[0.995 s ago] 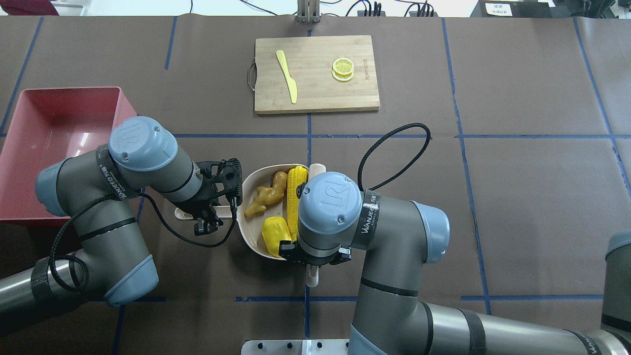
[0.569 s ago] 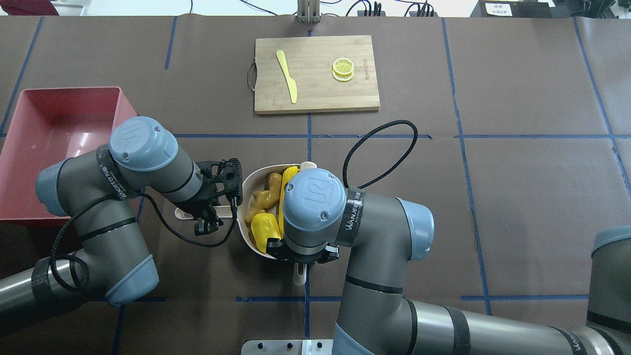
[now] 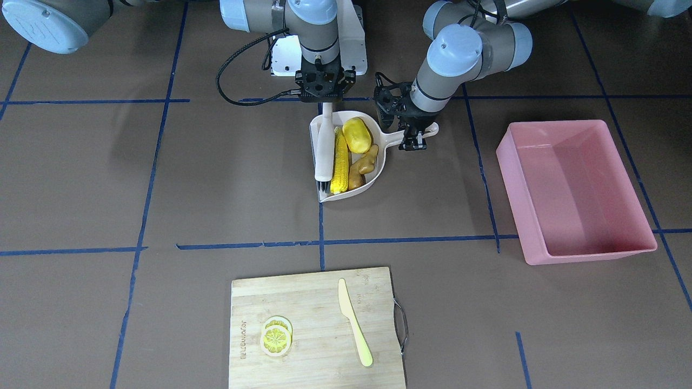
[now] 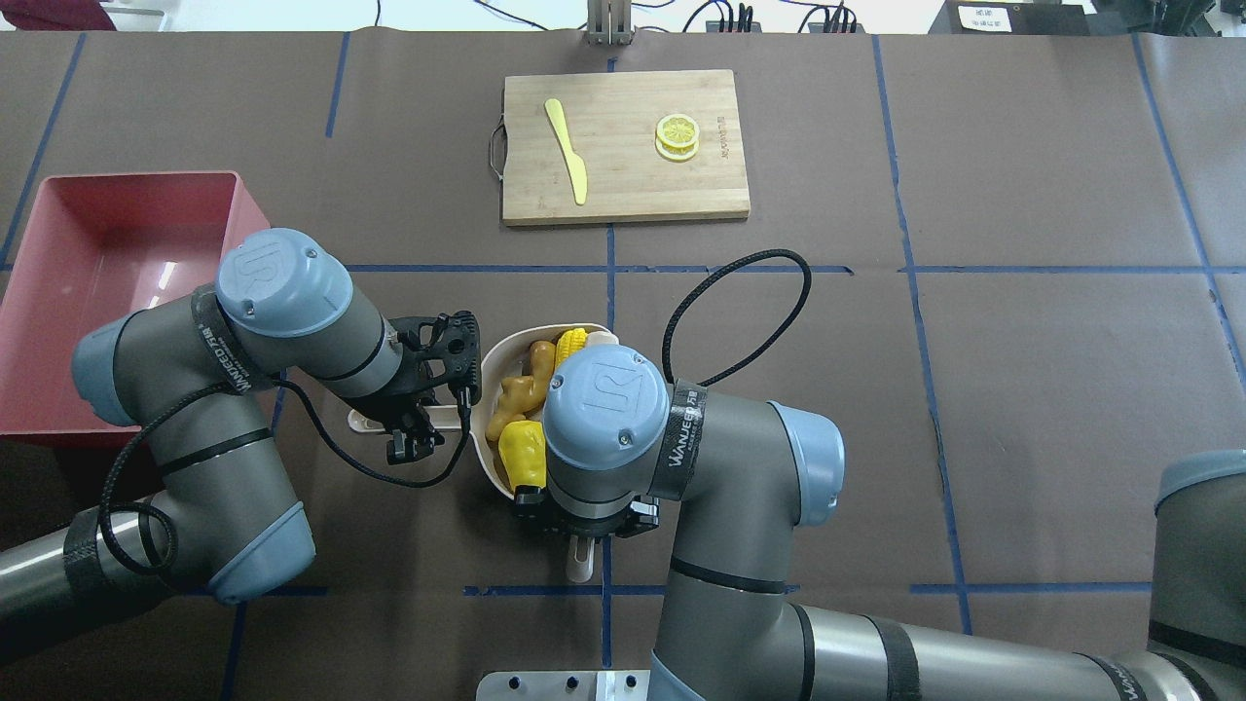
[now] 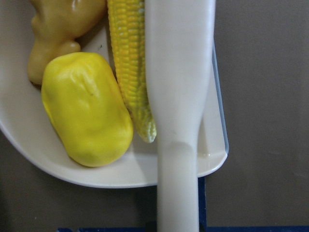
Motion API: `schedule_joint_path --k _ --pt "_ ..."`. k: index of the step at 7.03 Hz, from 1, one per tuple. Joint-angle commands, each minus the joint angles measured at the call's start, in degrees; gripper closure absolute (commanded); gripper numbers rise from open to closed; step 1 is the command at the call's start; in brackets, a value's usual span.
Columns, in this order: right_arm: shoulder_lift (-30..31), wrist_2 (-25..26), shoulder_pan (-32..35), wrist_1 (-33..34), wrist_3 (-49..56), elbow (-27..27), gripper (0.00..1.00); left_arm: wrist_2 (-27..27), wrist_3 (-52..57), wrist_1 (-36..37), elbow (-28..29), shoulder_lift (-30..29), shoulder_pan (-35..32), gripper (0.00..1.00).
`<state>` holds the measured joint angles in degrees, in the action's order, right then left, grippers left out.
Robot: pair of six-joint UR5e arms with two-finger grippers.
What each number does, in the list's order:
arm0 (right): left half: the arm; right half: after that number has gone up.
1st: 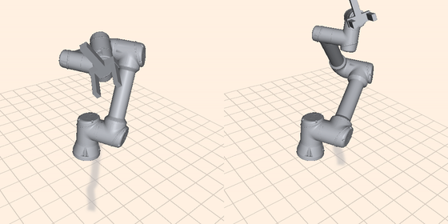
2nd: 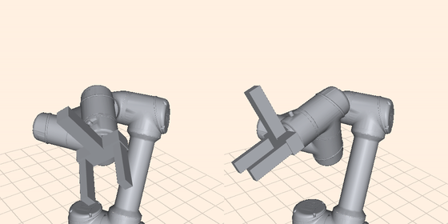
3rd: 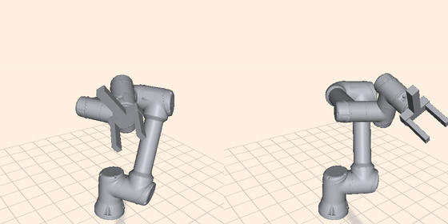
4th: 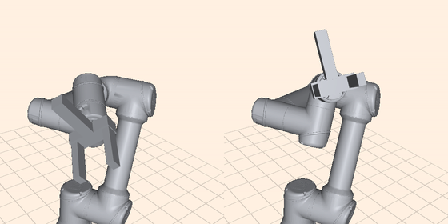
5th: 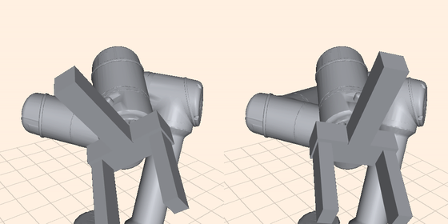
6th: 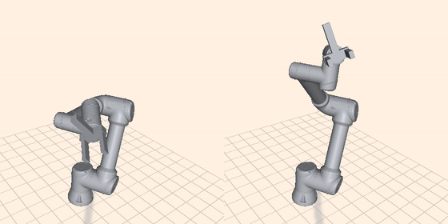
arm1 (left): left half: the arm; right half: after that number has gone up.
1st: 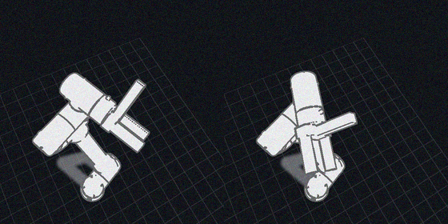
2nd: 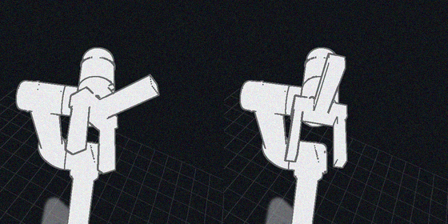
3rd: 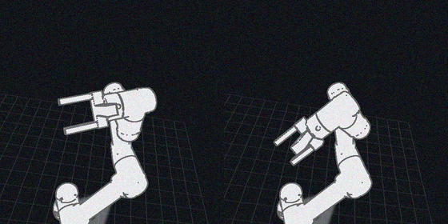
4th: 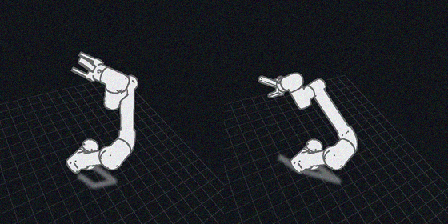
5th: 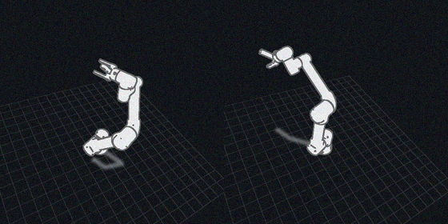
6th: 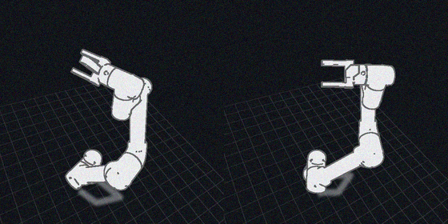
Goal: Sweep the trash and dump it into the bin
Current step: 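Sweep the corn, potato and ginger into the dustpan with the right gripper's brush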
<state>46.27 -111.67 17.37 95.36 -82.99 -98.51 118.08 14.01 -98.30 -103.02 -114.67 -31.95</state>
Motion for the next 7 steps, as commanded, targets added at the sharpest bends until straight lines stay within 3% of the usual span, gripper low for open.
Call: schedule_joint_path --k 1,3,6,7 --pt "1.7 -1.8 0.4 0.7 -0.1 -2.5 1.0 0.2 -0.5 -0.3 -0.2 0.4 -0.2 0.96" --pt "2.3 -2.0 0.7 2.2 0.0 -4.0 1.0 0.3 -1.1 -2.4 -0.1 0.8 -0.4 0.97" --pt "3.5 -4.4 2.6 2.5 0.0 -6.3 1.0 0.5 -4.2 -11.0 0.9 2.4 -0.4 0.97" --pt "5.8 -4.6 2.8 2.5 0.1 -9.1 1.0 0.5 -4.4 -11.3 0.9 2.4 -0.4 0.97"
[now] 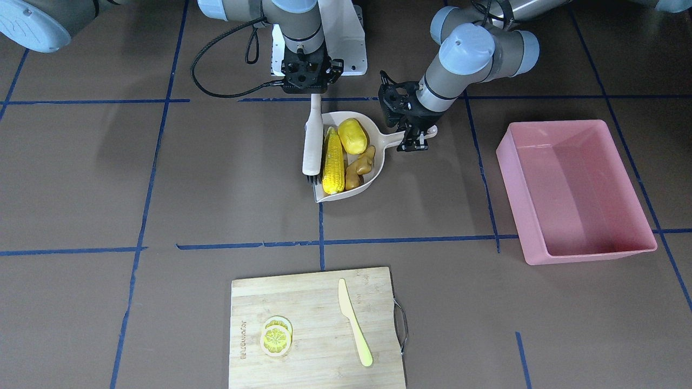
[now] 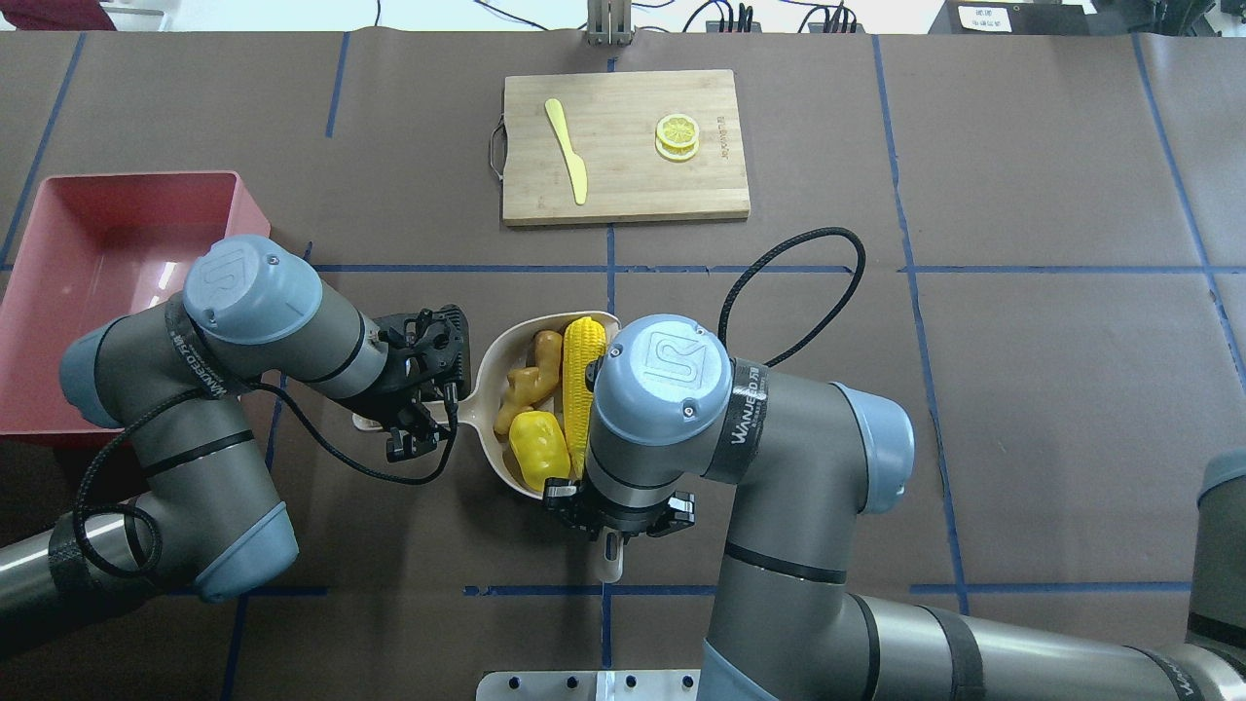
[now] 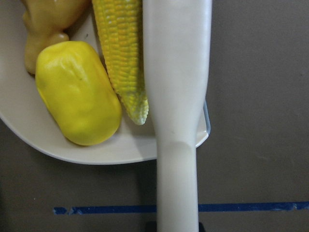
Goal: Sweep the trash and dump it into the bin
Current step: 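Sweep the corn, potato and ginger into the dustpan with the right gripper's brush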
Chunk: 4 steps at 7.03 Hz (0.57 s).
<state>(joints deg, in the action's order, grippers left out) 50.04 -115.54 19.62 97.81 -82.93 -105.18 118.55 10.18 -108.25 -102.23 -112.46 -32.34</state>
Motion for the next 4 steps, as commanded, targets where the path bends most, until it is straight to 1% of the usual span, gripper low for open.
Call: schedule_joint_path --k 1,2,3,4 --pt "4.5 -0.7 0.7 2.5 0.1 -6.4 1.0 0.0 -0.5 -1.4 0.1 0.2 0.0 0.97" --pt "4.7 -0.7 0.7 5.8 0.1 -8.8 1.0 0.0 -0.5 -1.4 -0.1 0.2 0.0 0.98" --pt "5.8 -0.7 1.4 7.3 0.1 -10.4 1.0 0.1 -0.5 -1.4 -0.2 0.6 -0.1 0.98" --pt "10.2 -0.7 1.9 7.4 0.1 -14.1 1.0 0.1 -0.7 -1.4 -0.9 0.9 -0.4 0.98"
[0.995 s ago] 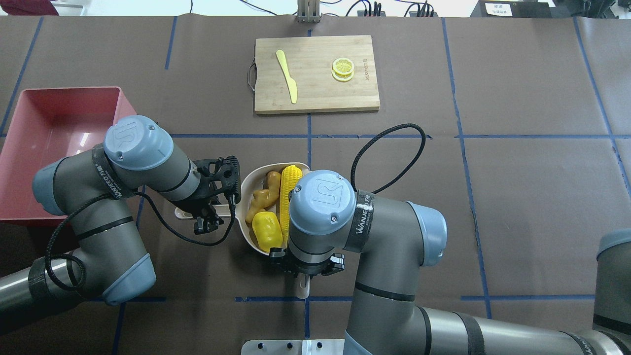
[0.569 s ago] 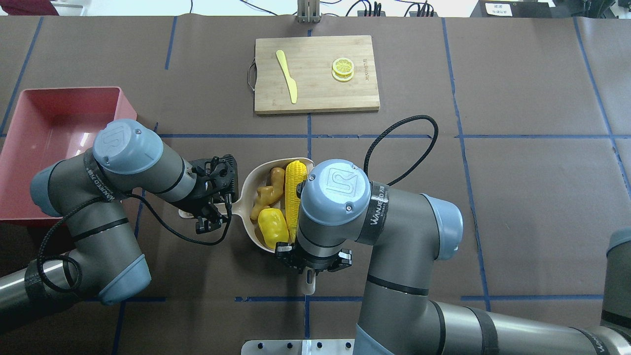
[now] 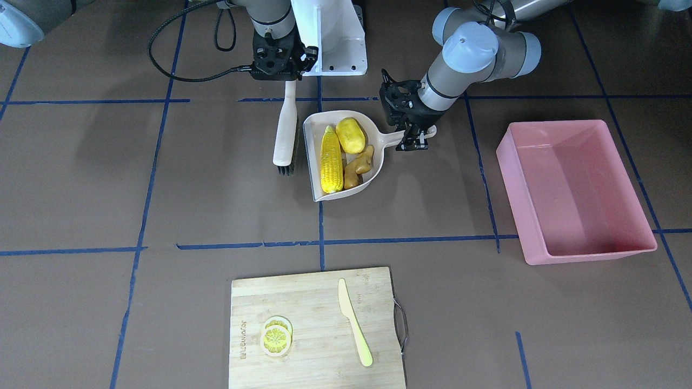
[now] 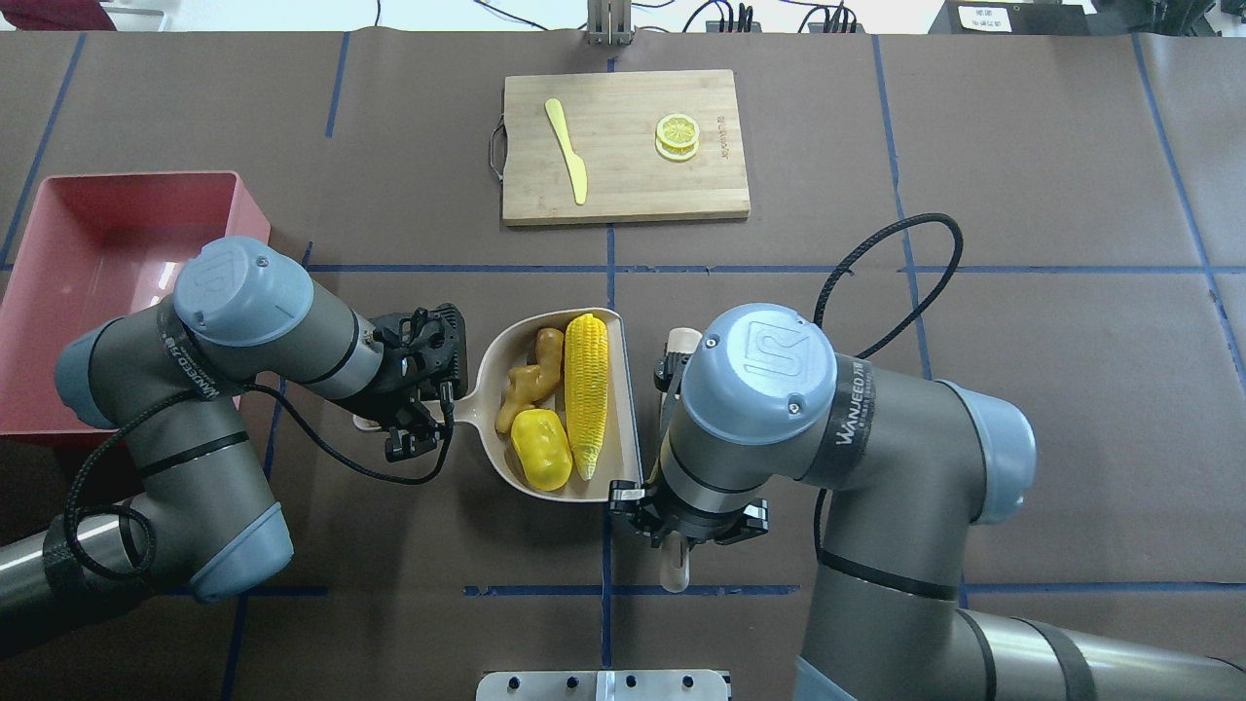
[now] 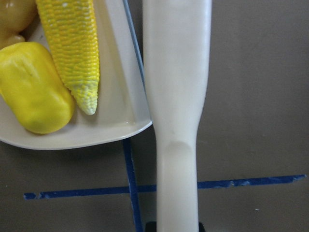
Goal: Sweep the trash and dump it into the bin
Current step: 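Lift the dustpan toward the pink bin with the left gripper while the right withdraws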
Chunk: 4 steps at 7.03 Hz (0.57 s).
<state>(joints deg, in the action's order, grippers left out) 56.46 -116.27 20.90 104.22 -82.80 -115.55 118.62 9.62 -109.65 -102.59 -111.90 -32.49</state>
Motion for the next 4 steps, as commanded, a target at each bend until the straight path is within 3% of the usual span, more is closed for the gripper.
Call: schedule_joint_path --k 1,4 --pt "7.0 0.1 1.3 1.0 0.3 -6.6 1.0 0.0 -1.1 0.0 -0.9 0.4 -0.7 0.98" --pt "15.1 0.2 5.1 0.8 0.8 -11.7 1.0 4.1 -6.4 0.0 -6.0 4.7 -8.6 0.98"
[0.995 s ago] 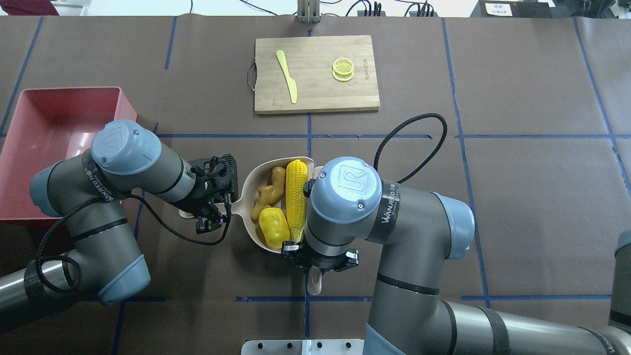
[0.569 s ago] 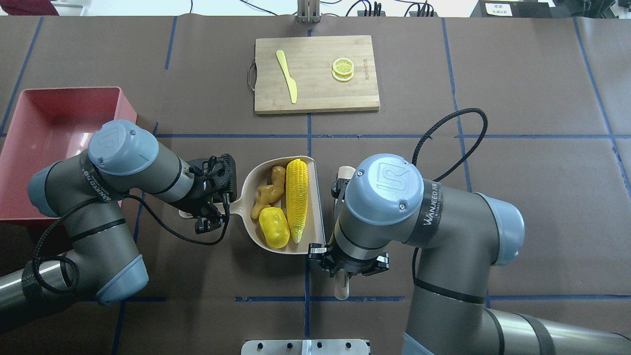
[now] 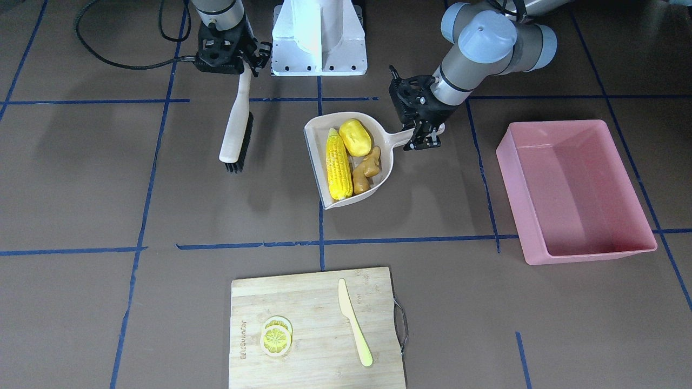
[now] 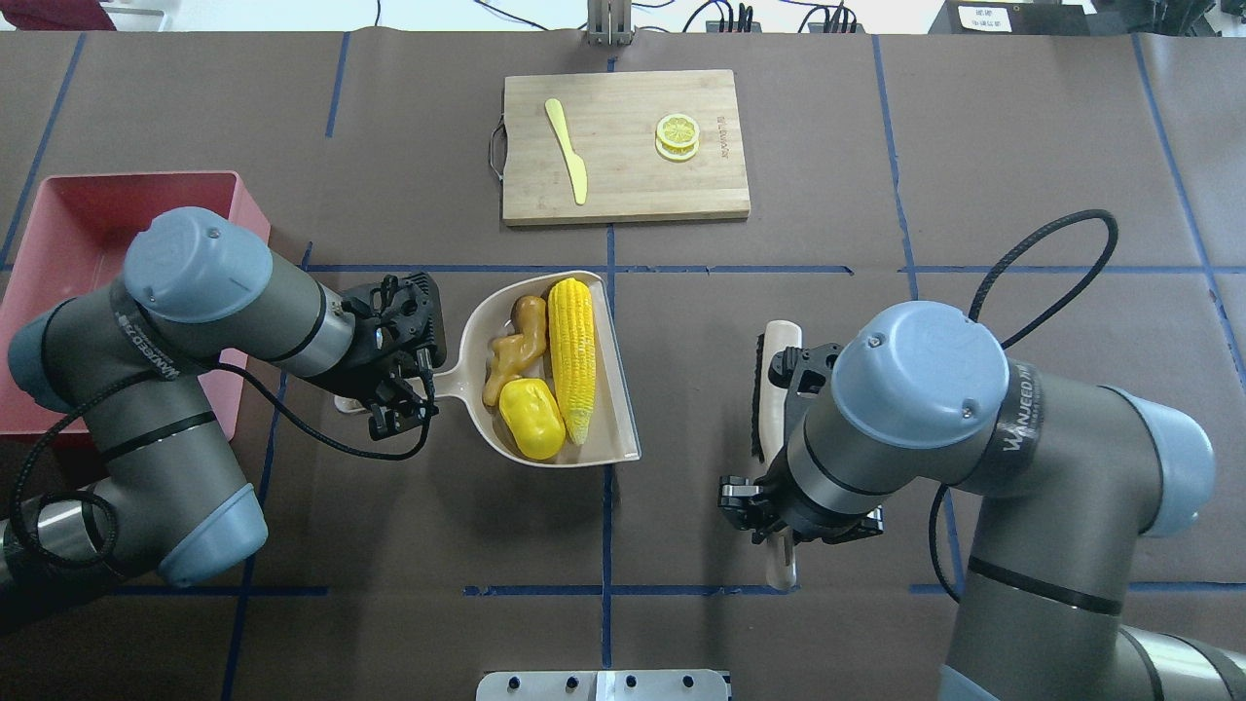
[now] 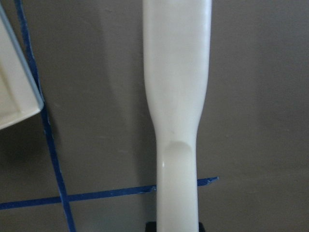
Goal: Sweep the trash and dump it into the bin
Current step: 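Lift the dustpan toward the pink bin with the left gripper while the right withdraws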
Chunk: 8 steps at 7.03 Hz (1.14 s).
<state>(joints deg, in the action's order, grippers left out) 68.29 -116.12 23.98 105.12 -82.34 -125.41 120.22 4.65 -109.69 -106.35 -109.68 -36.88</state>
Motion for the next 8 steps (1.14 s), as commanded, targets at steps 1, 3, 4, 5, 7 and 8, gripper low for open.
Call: schedule_joint_path --k 1,3,4,5,7,8 --pt "5.8 0.1 3.0 -0.4 2.4 -2.4 1.0 8.2 -1.3 0.0 -2.5 4.6 -10.3 0.99" --pt "9.2 0.2 4.6 -0.6 6.5 -3.3 1.0 16.4 -0.6 0.1 -2.5 8.5 -21.3 1.0" --pt "11.4 0.1 5.7 -0.7 9.4 -4.1 1.0 16.6 4.1 0.1 -2.3 12.3 -25.1 1.0" --pt "13.5 0.1 6.9 -0.7 11.9 -5.3 1.0 16.8 10.4 0.1 -2.0 15.9 -30.5 1.0" --pt "17.6 0.1 10.6 -0.7 18.1 -5.4 1.0 16.6 22.2 0.4 -1.4 22.1 -37.0 1.0" --pt "19.4 0.1 11.8 -0.7 20.2 -5.3 1.0 16.6 24.6 0.5 -1.3 25.4 -39.9 1.0"
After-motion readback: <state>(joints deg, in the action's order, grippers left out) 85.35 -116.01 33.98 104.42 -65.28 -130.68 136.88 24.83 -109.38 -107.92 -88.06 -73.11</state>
